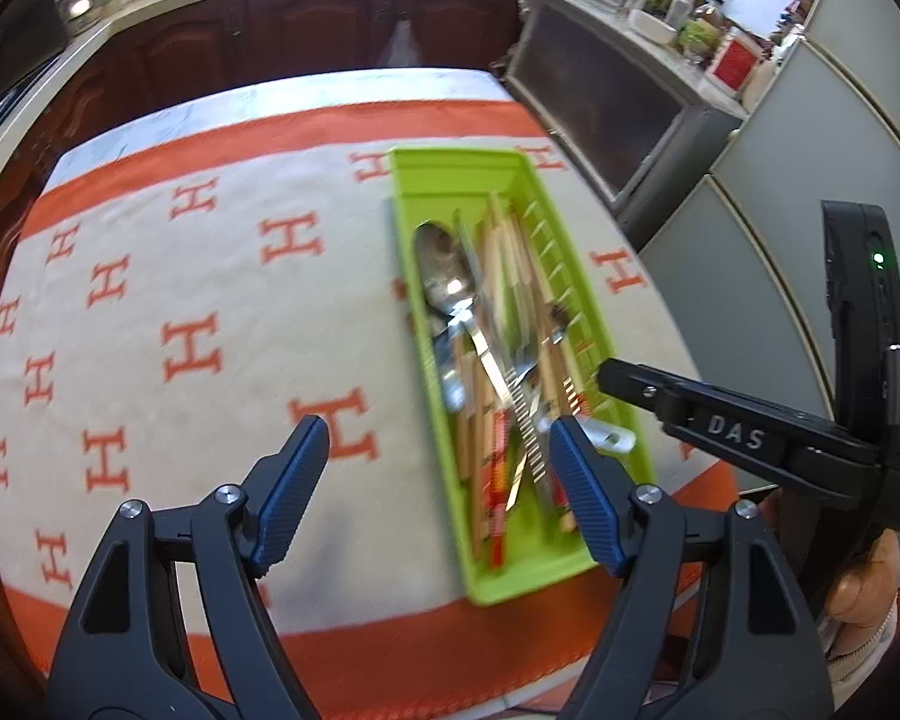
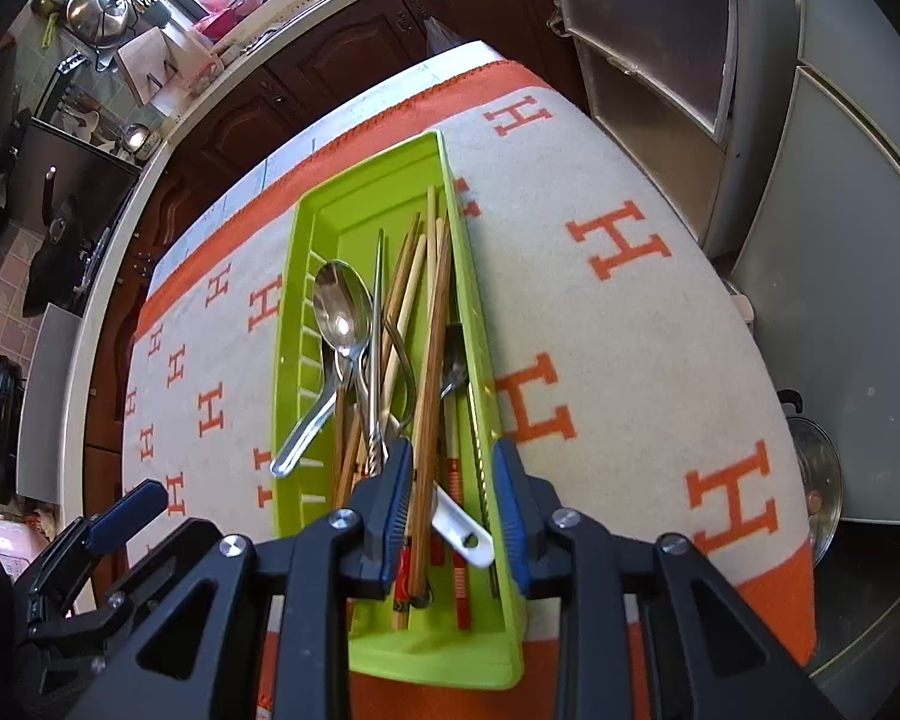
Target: Organize utensils
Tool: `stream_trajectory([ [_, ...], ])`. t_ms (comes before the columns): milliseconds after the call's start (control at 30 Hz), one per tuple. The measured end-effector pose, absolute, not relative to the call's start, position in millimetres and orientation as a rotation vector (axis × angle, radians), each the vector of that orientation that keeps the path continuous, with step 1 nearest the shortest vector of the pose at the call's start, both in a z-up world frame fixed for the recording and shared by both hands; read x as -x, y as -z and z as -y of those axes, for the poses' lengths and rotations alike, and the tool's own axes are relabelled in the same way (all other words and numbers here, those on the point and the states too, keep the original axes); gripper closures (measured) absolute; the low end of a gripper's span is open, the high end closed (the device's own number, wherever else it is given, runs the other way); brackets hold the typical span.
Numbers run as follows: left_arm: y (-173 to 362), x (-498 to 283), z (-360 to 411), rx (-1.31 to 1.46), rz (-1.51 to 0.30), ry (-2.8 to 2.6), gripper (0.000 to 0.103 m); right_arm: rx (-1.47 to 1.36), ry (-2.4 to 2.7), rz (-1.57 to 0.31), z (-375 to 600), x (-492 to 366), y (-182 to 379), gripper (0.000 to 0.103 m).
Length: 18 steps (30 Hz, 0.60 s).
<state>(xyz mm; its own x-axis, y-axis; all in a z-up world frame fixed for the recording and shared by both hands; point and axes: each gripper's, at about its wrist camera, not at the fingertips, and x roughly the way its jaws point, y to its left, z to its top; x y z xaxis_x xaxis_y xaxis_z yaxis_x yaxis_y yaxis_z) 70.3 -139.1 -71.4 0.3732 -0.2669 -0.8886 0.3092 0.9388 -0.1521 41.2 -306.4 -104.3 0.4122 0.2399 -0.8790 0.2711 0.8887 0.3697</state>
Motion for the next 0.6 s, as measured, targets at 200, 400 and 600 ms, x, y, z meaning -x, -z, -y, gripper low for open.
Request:
stream_trajectory([
  [200,64,-48,99,-0.017,-1.102,0.299,0.029,-0.465,0.009,-1.13,286,-20,92,0.069],
  [400,42,-25,59,-0.02,-1.029,0.194,0.029,-0.377,-0.067,-1.097,243,-4,70,0.069],
  [600,14,-7,23,-0.001,-0.974,0.136,0.025,-0.297,-0.164,-1.035,200,8,40,0.069],
])
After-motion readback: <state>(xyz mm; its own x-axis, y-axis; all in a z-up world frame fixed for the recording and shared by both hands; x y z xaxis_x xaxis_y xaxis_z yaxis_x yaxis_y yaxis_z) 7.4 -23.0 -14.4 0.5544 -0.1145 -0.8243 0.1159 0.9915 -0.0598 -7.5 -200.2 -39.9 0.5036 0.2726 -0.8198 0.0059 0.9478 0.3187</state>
